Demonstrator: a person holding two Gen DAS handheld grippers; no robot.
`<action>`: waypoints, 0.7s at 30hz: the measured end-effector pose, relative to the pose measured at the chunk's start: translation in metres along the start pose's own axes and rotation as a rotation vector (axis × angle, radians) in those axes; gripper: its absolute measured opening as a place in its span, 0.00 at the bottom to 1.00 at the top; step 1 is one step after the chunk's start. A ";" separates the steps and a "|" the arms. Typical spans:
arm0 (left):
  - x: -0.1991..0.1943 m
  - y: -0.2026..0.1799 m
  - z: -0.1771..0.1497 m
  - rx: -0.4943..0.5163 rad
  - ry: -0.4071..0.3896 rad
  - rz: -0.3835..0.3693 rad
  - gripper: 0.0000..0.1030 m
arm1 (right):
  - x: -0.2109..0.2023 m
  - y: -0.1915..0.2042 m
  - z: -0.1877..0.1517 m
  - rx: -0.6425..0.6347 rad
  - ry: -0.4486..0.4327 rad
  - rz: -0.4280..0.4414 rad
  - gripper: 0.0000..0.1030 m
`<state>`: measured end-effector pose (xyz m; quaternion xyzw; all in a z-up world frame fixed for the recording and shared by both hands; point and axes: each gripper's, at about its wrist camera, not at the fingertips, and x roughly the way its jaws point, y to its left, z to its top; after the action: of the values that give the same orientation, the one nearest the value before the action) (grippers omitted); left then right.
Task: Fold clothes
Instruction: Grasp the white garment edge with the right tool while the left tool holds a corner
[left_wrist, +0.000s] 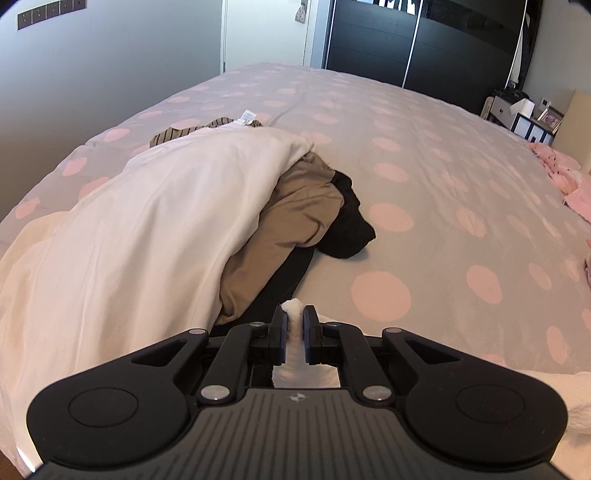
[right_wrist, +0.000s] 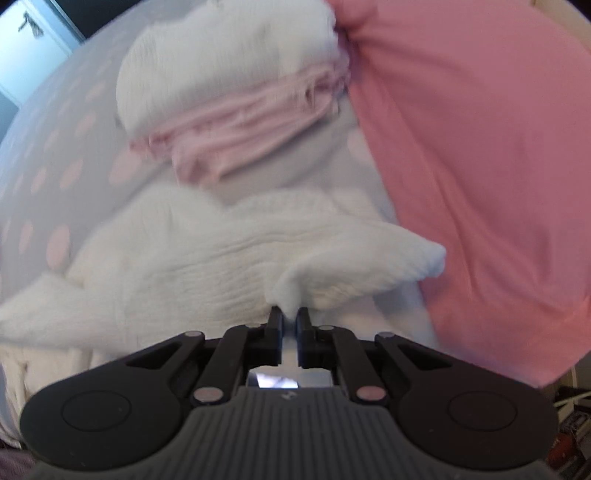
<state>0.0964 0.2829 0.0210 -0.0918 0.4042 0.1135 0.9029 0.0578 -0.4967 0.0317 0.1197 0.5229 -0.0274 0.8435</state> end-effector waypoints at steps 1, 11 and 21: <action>0.000 -0.001 0.000 0.004 0.003 0.003 0.06 | -0.003 -0.001 -0.002 -0.017 -0.008 -0.004 0.09; 0.002 -0.009 0.001 0.018 0.002 0.039 0.06 | -0.033 0.003 -0.016 -0.255 -0.122 -0.049 0.39; 0.002 -0.010 0.003 0.024 0.005 0.050 0.06 | 0.018 0.044 -0.011 -0.735 -0.097 -0.063 0.59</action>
<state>0.1025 0.2738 0.0221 -0.0710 0.4098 0.1308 0.8999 0.0637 -0.4497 0.0189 -0.2088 0.4605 0.1306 0.8528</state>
